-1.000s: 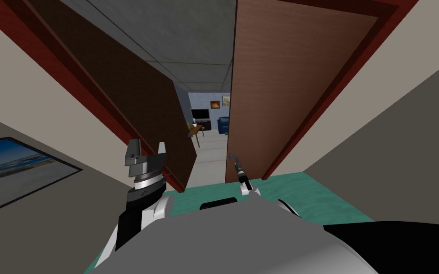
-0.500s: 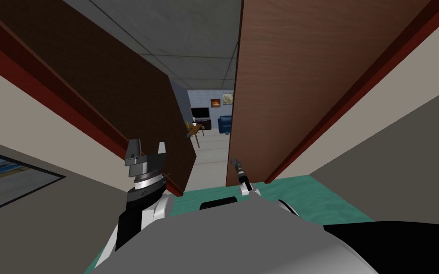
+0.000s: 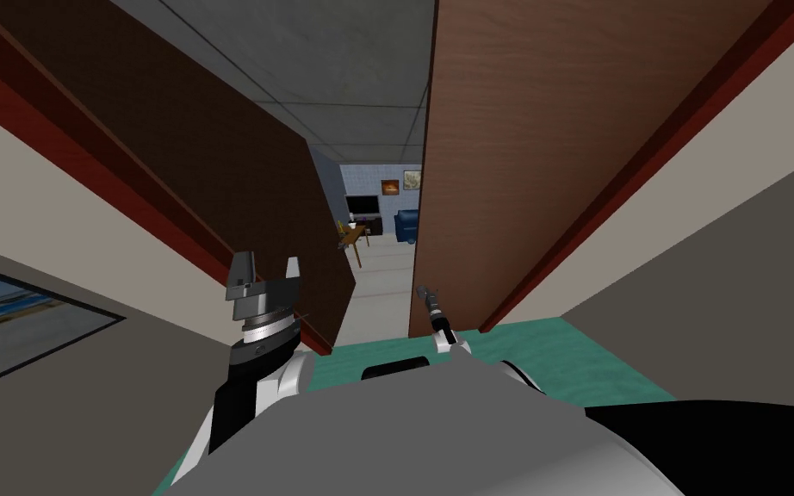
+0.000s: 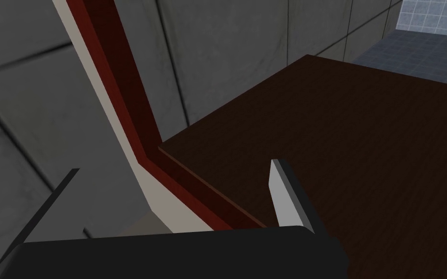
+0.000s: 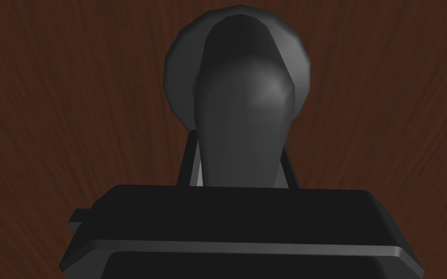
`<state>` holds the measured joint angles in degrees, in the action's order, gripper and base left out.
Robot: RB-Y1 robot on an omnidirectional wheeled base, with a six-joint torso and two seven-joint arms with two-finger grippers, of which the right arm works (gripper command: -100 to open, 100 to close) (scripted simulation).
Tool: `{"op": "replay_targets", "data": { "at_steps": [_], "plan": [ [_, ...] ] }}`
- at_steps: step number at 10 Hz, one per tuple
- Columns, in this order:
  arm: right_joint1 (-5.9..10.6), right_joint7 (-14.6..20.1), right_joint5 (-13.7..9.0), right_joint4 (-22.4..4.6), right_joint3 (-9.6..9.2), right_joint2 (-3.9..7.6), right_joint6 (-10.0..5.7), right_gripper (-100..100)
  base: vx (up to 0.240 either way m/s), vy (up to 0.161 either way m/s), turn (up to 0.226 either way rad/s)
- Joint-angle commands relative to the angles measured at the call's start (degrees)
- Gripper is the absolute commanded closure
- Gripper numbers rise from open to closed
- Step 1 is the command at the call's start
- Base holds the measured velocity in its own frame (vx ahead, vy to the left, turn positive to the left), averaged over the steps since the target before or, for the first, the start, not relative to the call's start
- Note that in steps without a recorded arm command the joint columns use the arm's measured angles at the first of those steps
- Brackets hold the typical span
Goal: Push the door open
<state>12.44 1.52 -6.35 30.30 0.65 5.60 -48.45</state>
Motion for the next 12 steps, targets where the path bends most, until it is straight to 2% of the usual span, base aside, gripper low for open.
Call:
{"op": "replay_targets", "data": {
  "at_steps": [1, 6, 12],
  "plan": [
    [-0.04, -0.26, -0.4, -0.09, 0.66, 0.18, 0.0, 100, 0.124, 0.025, -0.032],
    [-0.14, -0.97, -1.54, -0.33, 2.53, 0.64, 0.02, 100, 0.179, 0.047, -0.039],
    [-0.34, -2.36, -3.73, -0.8, 6.13, 1.49, 0.05, 100, 0.189, 0.055, -0.053]
  ]
}}
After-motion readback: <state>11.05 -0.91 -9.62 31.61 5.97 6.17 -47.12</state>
